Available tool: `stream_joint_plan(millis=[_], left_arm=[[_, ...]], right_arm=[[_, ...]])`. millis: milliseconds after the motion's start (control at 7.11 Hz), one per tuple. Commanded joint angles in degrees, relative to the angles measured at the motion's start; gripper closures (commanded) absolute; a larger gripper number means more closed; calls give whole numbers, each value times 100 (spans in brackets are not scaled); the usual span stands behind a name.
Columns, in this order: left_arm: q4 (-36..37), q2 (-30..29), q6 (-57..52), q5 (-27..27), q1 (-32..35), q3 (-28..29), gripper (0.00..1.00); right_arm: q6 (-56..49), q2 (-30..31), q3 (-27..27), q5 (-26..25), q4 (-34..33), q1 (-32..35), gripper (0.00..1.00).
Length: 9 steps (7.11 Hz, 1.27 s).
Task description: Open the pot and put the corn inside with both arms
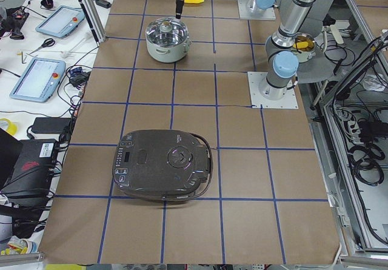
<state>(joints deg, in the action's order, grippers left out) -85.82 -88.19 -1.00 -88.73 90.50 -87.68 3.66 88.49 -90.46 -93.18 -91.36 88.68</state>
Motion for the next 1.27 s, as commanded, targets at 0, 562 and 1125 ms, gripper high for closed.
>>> stream_joint_plan(millis=[0,562,1125], left_arm=[[21,3,3,-4,3,5,0],[-31,21,3,-30,3,-3,0],[614,-565,397,214,81,58,1]], right_arm=[[12,-8,-7,99,22,0,0],[29,-8,-24,64,48,9,0],[-49,-25,-103,28,-180,-105,0]])
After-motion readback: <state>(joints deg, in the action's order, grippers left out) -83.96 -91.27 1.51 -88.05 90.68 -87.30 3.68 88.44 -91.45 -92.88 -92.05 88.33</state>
